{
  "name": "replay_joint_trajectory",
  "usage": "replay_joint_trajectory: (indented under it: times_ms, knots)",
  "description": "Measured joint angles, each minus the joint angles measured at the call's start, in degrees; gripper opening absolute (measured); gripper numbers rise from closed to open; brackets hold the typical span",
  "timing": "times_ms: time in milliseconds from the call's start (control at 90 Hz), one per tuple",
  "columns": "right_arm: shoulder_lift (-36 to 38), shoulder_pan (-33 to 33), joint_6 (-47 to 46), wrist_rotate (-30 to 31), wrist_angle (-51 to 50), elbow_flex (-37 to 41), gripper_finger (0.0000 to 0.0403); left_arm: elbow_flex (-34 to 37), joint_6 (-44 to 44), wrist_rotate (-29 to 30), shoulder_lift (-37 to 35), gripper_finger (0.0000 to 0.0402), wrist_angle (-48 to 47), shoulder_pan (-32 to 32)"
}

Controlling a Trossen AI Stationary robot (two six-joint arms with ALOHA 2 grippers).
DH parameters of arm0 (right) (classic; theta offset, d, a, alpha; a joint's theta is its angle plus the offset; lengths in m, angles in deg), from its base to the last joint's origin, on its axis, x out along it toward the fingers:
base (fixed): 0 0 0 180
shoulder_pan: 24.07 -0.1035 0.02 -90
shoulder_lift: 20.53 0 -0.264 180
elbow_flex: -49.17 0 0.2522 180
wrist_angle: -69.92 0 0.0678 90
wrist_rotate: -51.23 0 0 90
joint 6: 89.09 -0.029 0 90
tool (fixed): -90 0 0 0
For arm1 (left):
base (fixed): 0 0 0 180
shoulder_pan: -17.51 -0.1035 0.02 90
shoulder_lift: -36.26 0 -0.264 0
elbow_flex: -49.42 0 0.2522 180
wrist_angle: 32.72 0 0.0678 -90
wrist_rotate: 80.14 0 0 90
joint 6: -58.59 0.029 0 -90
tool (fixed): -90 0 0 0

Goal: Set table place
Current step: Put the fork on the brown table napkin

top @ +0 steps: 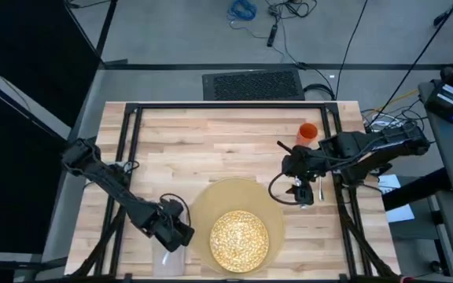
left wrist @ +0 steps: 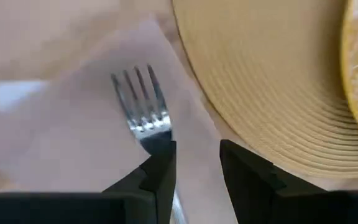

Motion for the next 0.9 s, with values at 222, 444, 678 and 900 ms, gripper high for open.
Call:
replay_joint_trajectory:
  times_ms: [222, 444, 678, 900]
  knots:
    - [0.0, 0.0, 0.1, 0.0, 0.0, 0.0, 0.0279, -9.8, -2.0, 0.8, 0.5, 0.0109, -8.1, 1.3]
    - [0.0, 0.0, 1.8, 0.0, 0.0, 0.0, 0.0279, -9.7, -3.2, -4.8, 6.3, 0.0089, -9.0, 2.4]
    - [0.0, 0.0, 2.1, -0.4, 0.0, 0.0, 0.0279, -9.7, -3.1, -10.3, 11.5, 0.0086, -8.8, 2.4]
    - [0.0, 0.0, 2.1, -0.4, -0.1, 0.0, 0.0279, -9.5, -2.6, -10.9, 13.9, 0.0086, -8.5, 3.1]
